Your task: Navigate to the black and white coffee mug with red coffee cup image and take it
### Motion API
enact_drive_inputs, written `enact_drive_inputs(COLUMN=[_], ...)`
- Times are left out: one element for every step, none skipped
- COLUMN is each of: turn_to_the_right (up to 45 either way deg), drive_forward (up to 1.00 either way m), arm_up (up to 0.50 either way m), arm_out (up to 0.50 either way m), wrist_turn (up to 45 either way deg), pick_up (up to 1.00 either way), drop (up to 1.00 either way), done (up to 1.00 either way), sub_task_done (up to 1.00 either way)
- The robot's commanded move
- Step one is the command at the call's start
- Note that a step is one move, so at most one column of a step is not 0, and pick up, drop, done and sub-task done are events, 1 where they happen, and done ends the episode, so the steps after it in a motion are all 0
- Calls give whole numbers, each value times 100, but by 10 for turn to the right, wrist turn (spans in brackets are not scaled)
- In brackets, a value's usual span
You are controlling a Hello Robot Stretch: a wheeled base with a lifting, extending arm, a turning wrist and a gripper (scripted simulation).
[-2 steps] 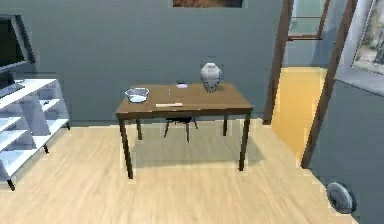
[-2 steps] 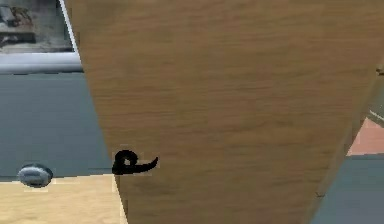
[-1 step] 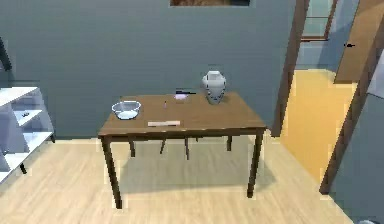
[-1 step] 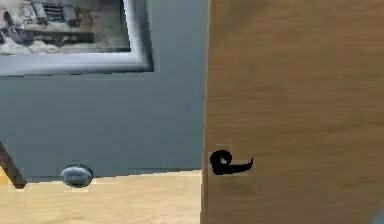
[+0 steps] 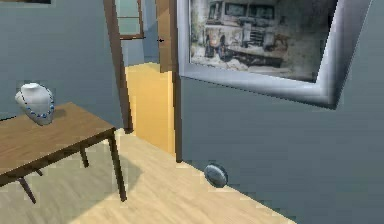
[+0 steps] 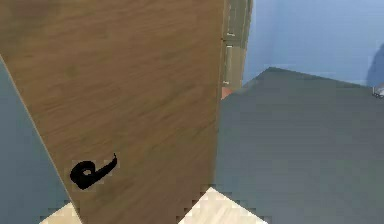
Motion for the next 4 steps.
enact_drive_inputs(turn_to_the_right=[120, 0, -270, 0], drive_forward=[0, 20, 0, 100], arm_up=[0, 0, 0, 0], arm_out=[0, 0, 0, 0], wrist_turn=[0, 0, 0, 0], pick_up=[0, 0, 0, 0], drop=[0, 0, 0, 0], done=[0, 0, 0, 0], sub_task_done=[0, 0, 0, 0])
